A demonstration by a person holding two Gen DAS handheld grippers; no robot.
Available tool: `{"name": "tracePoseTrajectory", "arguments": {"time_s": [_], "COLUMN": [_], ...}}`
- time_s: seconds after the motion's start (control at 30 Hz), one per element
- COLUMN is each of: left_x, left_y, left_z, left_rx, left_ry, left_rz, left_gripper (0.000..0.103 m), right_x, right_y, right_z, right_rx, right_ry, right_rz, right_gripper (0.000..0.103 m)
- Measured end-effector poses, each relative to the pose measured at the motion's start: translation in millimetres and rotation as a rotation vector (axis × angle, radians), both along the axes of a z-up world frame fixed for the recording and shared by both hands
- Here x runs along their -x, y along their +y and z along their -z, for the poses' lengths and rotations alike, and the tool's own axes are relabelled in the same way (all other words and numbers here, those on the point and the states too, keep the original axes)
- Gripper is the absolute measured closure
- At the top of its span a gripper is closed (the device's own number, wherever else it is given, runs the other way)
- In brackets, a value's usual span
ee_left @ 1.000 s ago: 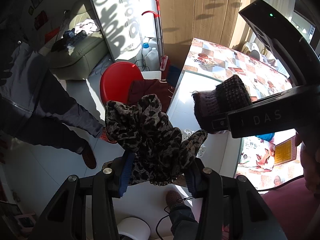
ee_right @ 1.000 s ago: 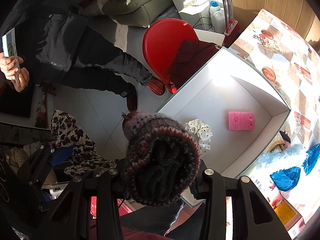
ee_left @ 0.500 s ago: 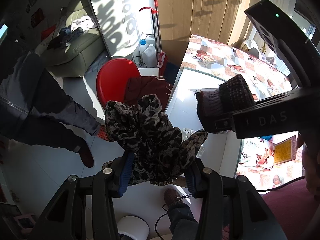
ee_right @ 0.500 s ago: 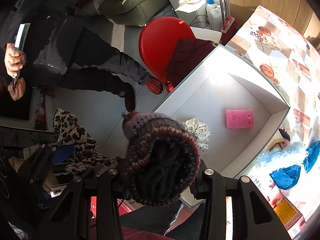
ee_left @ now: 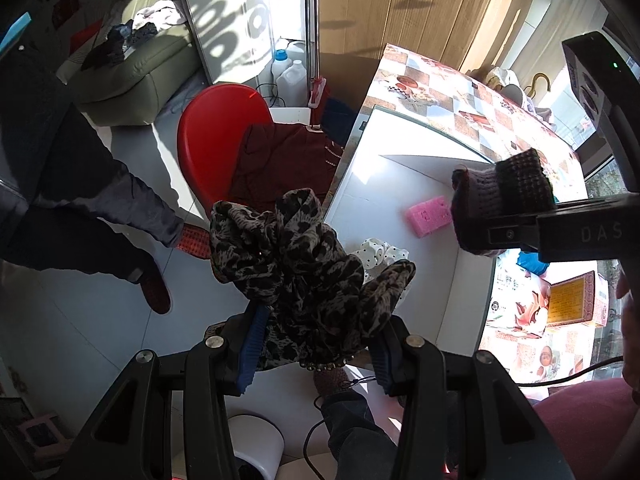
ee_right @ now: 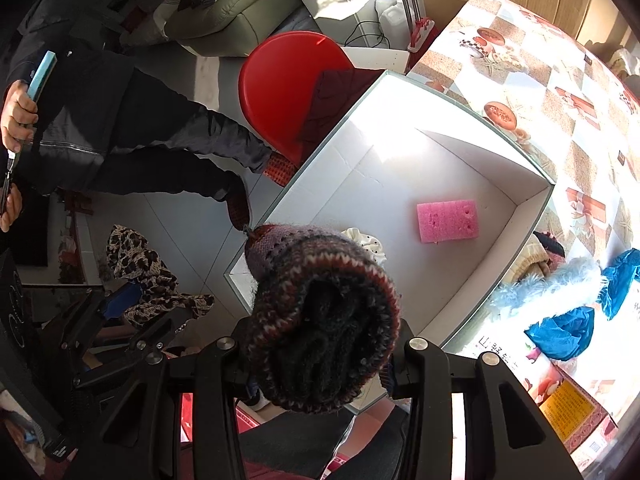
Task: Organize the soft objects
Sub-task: 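Open both tools to drop the scrunchie and hat into the box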
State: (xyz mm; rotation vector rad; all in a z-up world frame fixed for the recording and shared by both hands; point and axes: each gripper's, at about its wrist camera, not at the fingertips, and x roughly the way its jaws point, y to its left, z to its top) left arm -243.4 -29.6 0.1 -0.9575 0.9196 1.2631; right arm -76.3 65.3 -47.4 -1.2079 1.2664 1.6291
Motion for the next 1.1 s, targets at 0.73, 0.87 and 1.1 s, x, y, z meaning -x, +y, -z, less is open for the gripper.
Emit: {"name": "tracePoseTrajectory", "arguments": {"time_s": [0.73,0.87,1.1], "left_x": [-59.1,-63.2,-70.1], "left_y": [34.9,35.2,30.9], "left_z": [34.7,36.8,33.3], "left_rx": [0.098,0.104,0.085], "left_ry": [-0.002,-0.004,0.001], "left_rz": [0.178,0.182,0.199], "left_gripper": [0.052,0.049,0.020], "right_x": [-27.2,-29.6,-34.7], "right_y": [-3.4,-2.8,-2.5], "right_z": [16.1,18.1,15.2], "right_rx": [0.032,0.046,0.039], "right_ry": [-0.067,-0.061,-0.052], "right_rz": [0.068,0.077,0.093], "right_gripper": [0.058,0.057,0.020]}}
